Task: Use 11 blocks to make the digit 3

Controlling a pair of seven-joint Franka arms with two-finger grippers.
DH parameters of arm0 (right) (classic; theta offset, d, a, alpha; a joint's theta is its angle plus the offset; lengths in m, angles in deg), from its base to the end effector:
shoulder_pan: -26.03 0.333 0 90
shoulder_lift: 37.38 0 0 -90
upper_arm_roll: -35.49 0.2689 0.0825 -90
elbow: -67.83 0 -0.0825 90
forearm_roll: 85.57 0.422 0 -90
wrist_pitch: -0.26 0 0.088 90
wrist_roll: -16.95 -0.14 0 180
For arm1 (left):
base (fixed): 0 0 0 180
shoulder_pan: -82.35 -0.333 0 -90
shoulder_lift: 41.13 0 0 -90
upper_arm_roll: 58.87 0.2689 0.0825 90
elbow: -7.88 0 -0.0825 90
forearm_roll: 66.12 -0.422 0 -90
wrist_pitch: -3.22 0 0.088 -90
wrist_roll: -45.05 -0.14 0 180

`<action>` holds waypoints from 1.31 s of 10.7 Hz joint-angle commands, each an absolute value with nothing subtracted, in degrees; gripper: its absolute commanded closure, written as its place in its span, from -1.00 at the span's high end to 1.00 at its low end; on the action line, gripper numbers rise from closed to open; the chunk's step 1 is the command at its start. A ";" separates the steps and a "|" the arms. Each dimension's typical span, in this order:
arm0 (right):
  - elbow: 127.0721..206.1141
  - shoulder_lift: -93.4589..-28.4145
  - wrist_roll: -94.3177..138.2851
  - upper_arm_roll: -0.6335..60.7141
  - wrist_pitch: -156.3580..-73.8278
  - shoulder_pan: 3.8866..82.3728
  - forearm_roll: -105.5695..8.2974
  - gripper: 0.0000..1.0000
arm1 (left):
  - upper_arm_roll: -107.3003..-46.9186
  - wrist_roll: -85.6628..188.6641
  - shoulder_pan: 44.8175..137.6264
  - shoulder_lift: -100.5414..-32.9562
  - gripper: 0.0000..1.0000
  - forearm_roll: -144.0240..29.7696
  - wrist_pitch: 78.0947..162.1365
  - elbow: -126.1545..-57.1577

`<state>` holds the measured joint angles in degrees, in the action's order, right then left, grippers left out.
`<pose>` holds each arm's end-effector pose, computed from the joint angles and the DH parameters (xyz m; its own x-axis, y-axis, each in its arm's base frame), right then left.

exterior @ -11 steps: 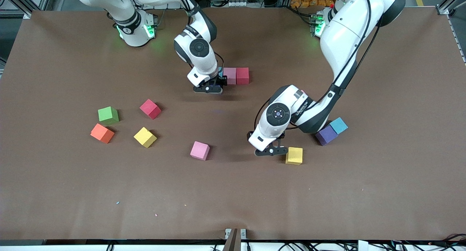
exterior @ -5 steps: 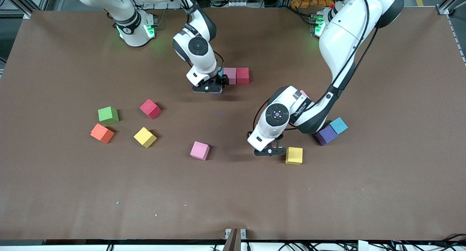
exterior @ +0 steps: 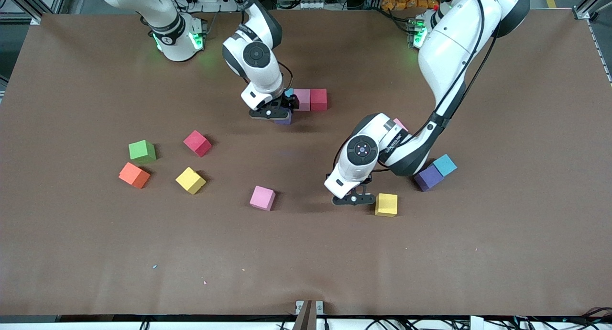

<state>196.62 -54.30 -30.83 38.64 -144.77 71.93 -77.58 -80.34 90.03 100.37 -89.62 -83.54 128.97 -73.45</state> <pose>0.3578 0.4172 0.1234 0.9924 -0.0924 -0.0817 -0.0967 -0.9940 -0.0501 0.5857 -0.4216 0.1274 0.9991 0.0306 -0.0284 0.0312 -0.9993 0.0195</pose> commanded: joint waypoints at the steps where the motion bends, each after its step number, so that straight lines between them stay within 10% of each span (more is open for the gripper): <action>1: 195.55 -52.94 -30.87 39.01 -142.74 68.32 -78.01 1.00 | -79.97 90.93 100.45 -88.25 -0.84 -84.67 128.73 -72.72; 9: 178.34 -60.57 -23.48 39.01 -132.71 52.94 -81.70 1.00 | -80.58 112.36 99.57 -80.86 -1.00 -83.53 121.00 -72.80; 14: 152.79 -76.38 -23.83 39.01 -124.91 53.10 -83.37 1.00 | -80.67 134.01 99.75 -78.13 -1.00 -77.20 116.42 -73.07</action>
<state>163.79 -69.55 -23.07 38.56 -128.84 53.33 -81.64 -80.62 125.80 99.72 -79.60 -78.76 117.48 -71.72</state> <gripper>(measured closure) 0.000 0.463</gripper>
